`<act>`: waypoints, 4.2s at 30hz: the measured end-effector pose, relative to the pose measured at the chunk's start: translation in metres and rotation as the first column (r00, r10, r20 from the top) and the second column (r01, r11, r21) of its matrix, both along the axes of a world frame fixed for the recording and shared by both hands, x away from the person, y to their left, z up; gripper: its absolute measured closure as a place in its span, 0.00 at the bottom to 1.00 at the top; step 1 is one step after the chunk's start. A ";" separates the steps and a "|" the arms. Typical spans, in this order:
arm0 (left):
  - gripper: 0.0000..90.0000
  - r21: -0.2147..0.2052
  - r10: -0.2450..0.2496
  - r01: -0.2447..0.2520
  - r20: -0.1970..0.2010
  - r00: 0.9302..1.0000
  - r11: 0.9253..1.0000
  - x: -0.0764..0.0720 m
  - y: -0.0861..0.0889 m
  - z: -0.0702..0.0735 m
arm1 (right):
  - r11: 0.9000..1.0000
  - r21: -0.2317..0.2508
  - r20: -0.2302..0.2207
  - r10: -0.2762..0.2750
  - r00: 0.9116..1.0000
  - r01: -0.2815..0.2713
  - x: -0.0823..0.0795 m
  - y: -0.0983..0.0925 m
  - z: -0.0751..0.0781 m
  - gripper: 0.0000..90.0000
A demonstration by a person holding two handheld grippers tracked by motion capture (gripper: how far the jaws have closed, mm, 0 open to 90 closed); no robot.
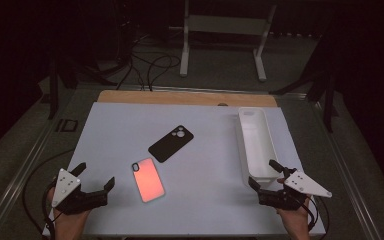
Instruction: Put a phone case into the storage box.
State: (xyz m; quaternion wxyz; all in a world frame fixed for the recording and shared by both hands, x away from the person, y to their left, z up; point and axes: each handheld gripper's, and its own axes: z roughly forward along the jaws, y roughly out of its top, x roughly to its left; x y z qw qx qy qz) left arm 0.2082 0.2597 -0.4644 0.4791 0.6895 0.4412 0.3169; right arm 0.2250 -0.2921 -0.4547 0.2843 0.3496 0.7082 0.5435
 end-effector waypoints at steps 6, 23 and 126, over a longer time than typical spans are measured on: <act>0.00 0.007 -0.001 0.001 -0.008 1.000 1.000 0.000 0.000 -0.001 | 1.000 0.004 -0.004 -0.006 1.000 0.006 0.001 0.000 -0.001 0.10; 0.00 0.004 -0.030 0.030 0.004 1.000 1.000 -0.002 -0.008 0.008 | 1.000 0.001 -0.007 -0.018 1.000 0.018 0.001 0.000 -0.003 0.10; 0.99 0.137 0.022 0.047 -0.459 0.888 0.989 0.031 -0.056 -0.042 | 0.999 -0.037 -0.019 -0.032 0.999 0.031 0.005 0.004 -0.004 0.10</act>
